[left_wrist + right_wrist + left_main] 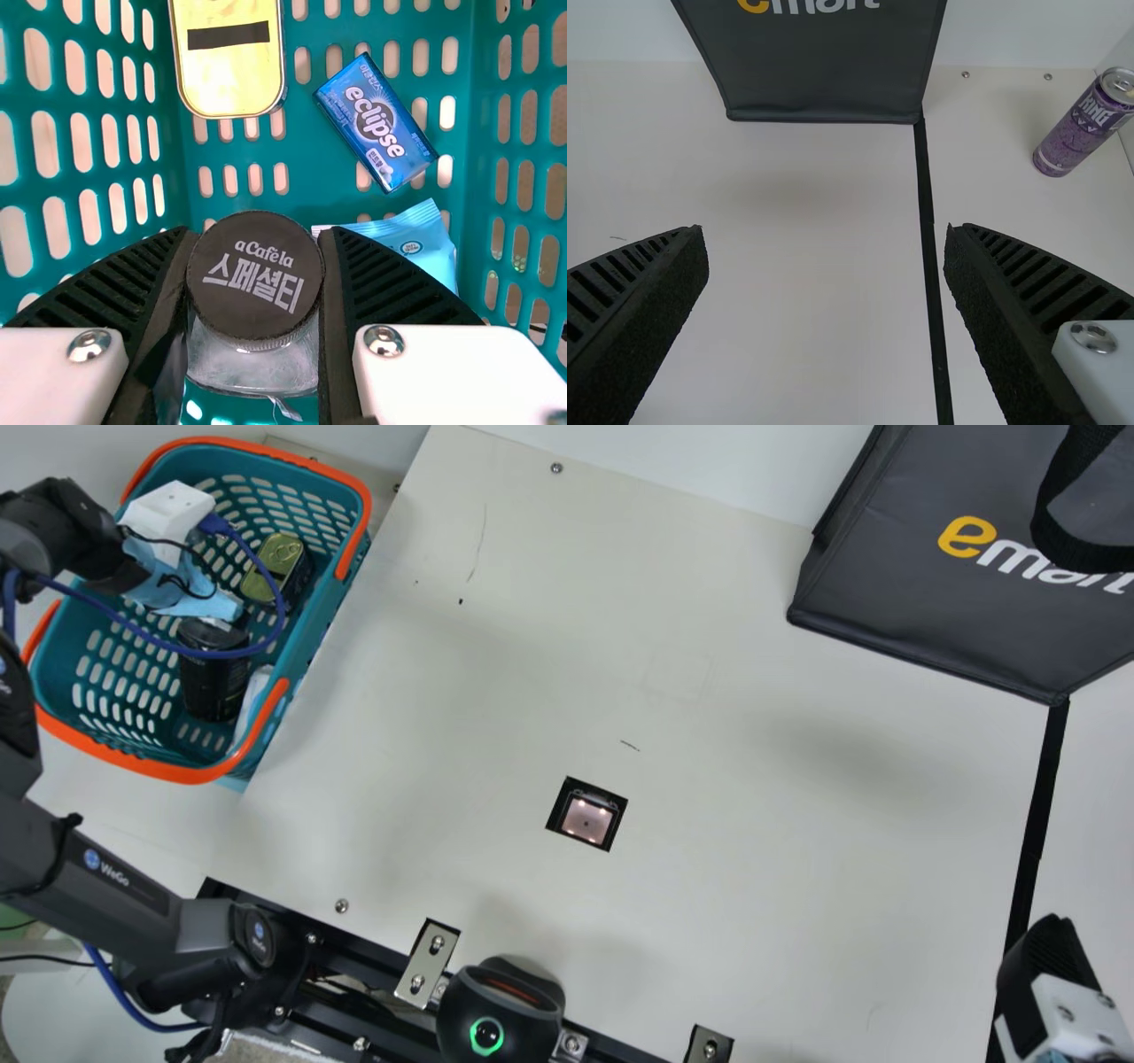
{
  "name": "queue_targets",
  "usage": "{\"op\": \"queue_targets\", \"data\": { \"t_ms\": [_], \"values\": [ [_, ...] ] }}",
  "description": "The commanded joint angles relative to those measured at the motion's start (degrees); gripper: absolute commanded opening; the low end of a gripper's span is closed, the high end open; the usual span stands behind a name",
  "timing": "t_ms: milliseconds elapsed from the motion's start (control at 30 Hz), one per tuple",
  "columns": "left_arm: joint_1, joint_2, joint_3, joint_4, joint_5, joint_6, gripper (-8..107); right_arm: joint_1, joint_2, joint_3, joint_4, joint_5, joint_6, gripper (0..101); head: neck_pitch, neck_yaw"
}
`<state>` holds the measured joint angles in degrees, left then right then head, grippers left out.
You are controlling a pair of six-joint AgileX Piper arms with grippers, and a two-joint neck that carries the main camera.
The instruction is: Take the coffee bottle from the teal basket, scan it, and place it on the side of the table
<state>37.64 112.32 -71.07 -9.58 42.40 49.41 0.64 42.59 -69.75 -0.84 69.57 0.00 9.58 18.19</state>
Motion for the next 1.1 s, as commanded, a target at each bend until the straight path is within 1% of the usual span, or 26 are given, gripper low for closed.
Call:
{"op": "queue_targets", "data": {
  "t_ms": [0,267,500,733,1067],
  "values": [
    [0.23,-0.34,0.11,-0.25,0.19,0.2,-8,0.0,0.0,0.0,0.0,0.0,0.0,95,-1.66,0.23],
    [1.04,-3.06,0.05,-2.01,1.88,2.16,-8,0.0,0.0,0.0,0.0,0.0,0.0,95,-1.66,0.23],
    [2.02,-6.55,-0.58,-4.6,4.81,3.95,-8,0.0,0.0,0.0,0.0,0.0,0.0,95,-1.66,0.23],
    [3.22,-10.84,-1.73,-7.79,8.82,5.1,-8,0.0,0.0,0.0,0.0,0.0,0.0,95,-1.66,0.23],
    [4.76,-17.22,-4.46,-11.31,14.63,4.26,-8,0.0,0.0,0.0,0.0,-0.05,0.0,95,-1.66,0.23]
  ]
}}
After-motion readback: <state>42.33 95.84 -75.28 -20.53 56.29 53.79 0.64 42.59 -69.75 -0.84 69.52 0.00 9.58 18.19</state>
